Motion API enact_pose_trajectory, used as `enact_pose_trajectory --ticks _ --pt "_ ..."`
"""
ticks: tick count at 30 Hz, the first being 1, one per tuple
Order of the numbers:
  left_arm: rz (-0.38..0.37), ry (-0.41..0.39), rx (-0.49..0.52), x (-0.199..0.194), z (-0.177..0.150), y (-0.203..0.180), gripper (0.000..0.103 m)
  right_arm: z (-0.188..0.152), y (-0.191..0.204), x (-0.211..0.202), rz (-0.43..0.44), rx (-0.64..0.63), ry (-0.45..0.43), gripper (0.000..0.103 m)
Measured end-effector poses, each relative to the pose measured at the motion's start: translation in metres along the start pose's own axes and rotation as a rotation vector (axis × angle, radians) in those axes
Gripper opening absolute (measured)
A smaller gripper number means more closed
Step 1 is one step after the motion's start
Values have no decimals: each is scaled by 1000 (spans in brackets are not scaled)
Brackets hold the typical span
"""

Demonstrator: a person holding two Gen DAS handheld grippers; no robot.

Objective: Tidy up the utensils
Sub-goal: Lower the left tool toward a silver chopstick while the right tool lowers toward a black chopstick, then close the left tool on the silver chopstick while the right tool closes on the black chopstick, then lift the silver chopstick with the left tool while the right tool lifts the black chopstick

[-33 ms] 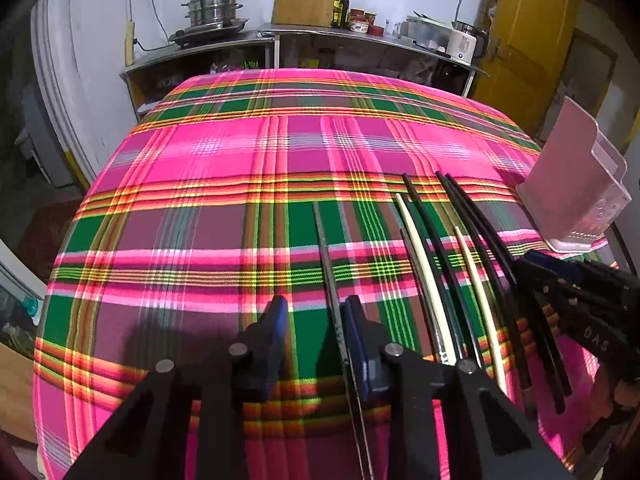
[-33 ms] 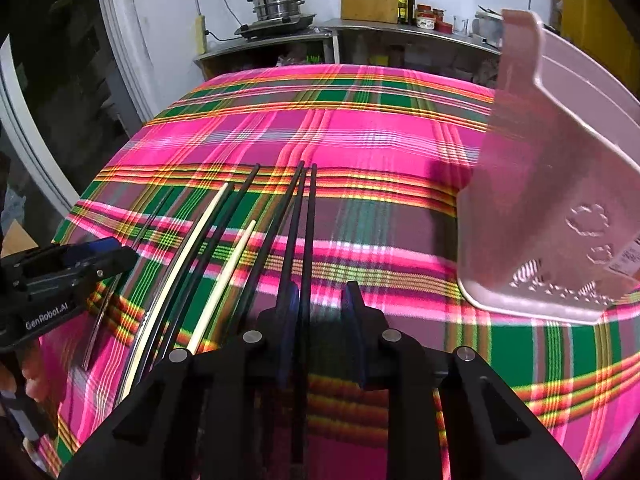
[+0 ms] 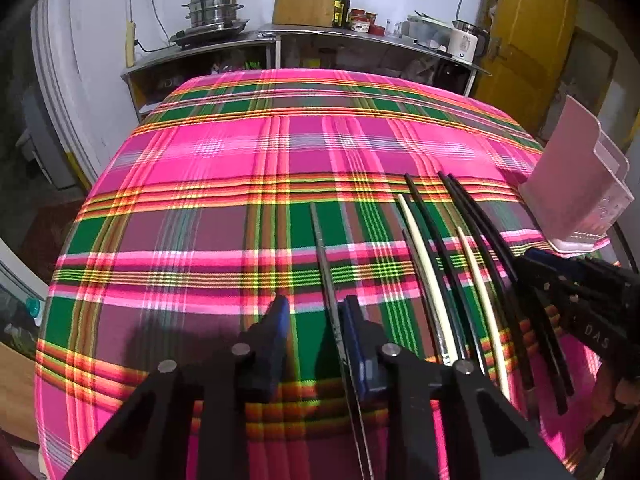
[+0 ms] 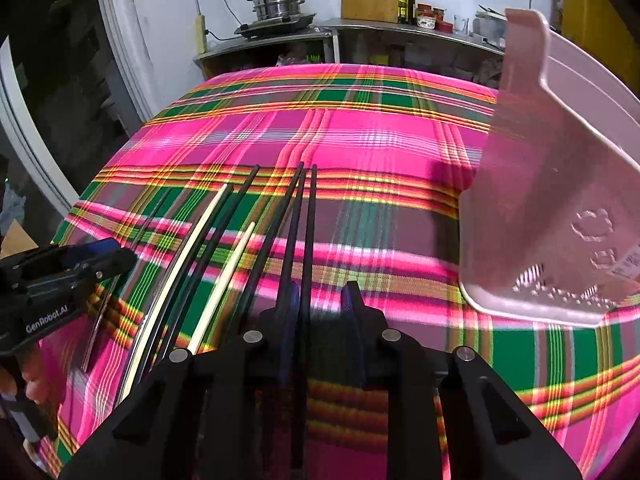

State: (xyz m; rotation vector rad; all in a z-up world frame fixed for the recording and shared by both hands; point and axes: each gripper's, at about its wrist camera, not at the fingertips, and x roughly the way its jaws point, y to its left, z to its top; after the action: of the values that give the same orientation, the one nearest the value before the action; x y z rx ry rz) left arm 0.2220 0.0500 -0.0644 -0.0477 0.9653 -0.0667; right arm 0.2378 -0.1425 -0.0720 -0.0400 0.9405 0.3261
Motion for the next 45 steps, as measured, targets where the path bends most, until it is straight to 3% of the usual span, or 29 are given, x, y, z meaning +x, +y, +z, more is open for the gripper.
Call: enact_pose_trajectory --ticks 9,11,20,45 --pt "51 1 17 6 7 -3 9 21 5 15 -28 -21 28 21" --pt "53 2 20 7 8 -4 6 23 5 17 -34 -22 32 11" --pt "8 -6 13 0 11 -4 5 25 3 9 -1 26 13 6" --pt "-107 -208 14 -134 25 -15 6 21 10 -110 37 46 -198 6"
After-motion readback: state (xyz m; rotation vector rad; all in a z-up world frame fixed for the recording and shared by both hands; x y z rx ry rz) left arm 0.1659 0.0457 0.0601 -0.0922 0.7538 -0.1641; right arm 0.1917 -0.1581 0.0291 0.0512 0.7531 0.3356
